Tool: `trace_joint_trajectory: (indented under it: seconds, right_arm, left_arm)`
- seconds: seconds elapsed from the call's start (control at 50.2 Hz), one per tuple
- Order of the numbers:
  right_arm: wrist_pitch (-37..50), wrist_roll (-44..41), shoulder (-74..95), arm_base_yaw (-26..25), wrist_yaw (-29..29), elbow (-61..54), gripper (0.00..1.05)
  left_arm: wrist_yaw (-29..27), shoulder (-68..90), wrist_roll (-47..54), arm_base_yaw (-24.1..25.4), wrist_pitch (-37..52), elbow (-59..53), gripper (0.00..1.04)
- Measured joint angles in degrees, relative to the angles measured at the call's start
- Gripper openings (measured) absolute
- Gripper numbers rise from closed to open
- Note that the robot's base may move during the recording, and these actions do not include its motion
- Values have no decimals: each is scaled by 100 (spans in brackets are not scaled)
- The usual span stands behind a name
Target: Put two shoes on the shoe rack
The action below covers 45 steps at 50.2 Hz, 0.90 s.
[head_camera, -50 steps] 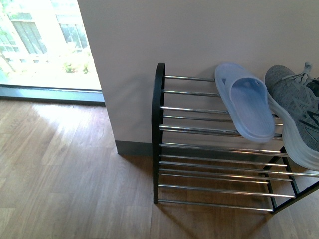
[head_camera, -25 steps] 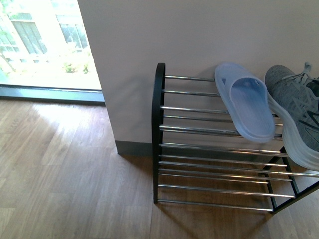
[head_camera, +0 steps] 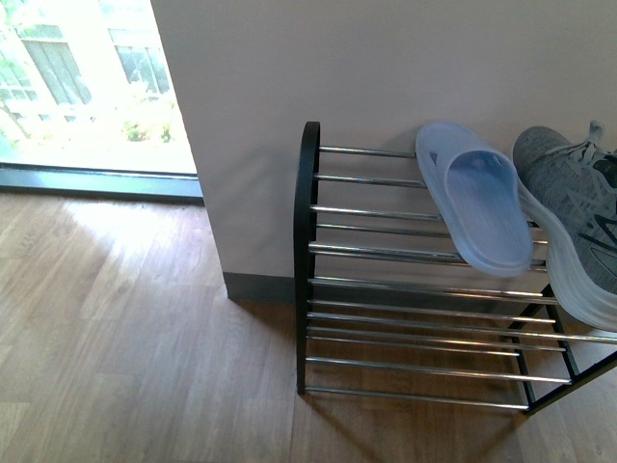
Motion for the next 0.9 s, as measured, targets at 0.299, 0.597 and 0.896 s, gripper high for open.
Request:
trace_joint_trajectory:
  seconds: [0.299,0.597,0.896]
  right_arm:
    - [-55,0,-162,0,0,0,2]
    - [-55,0,-164,0,0,0,37]
    - [-55,0,-164,0,0,0,94]
  left_arm:
    - [0,0,0,0,0,0,2]
    - [2,0,0,0,0,0,2]
    - [3143,938,-1821,863,-160,651,2]
